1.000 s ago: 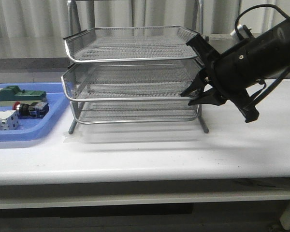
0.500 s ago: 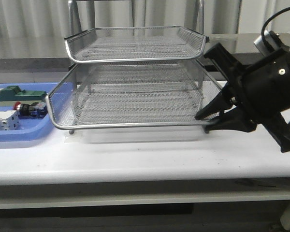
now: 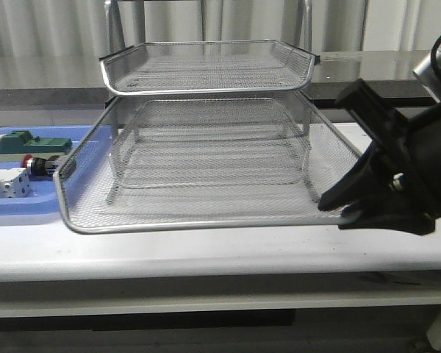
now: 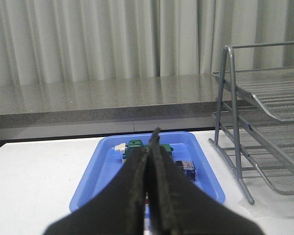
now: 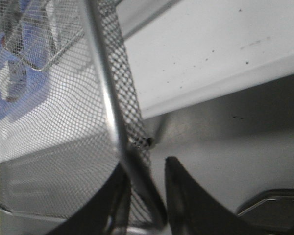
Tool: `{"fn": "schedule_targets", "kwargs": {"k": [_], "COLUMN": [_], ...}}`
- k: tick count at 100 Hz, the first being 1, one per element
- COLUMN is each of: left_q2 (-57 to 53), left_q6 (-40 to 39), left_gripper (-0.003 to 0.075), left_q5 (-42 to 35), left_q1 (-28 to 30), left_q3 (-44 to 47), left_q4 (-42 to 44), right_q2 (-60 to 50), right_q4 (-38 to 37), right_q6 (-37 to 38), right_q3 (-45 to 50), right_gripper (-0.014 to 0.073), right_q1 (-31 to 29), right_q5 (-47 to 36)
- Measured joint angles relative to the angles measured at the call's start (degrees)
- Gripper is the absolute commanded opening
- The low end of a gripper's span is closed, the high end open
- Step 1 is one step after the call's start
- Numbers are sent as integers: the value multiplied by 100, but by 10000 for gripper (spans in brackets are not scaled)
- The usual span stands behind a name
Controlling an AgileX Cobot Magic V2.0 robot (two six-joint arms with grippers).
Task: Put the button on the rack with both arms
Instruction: 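Pull the middle wire tray out toward the robot with the right gripper, then release the tray and withdraw the right gripper out of view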
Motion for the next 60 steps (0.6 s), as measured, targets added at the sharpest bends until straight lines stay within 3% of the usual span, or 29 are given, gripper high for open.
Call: {"fn": "schedule_targets", "kwargs": {"k": [16, 60], "left_q2": [0, 0], "left_q6": [0, 0], "left_gripper": [-20, -20], "left_q5": [0, 0], "left_q1": [0, 0], "left_q3": [0, 0], "left_q4": [0, 0], "right_q2": [-151, -1046], "right_q4": [-268, -960], "right_q6": [-149, -272], "right_q3": [63, 143], "right_gripper": [440, 454], "right_q1": [0, 0], "right_q5": [-212, -638]}}
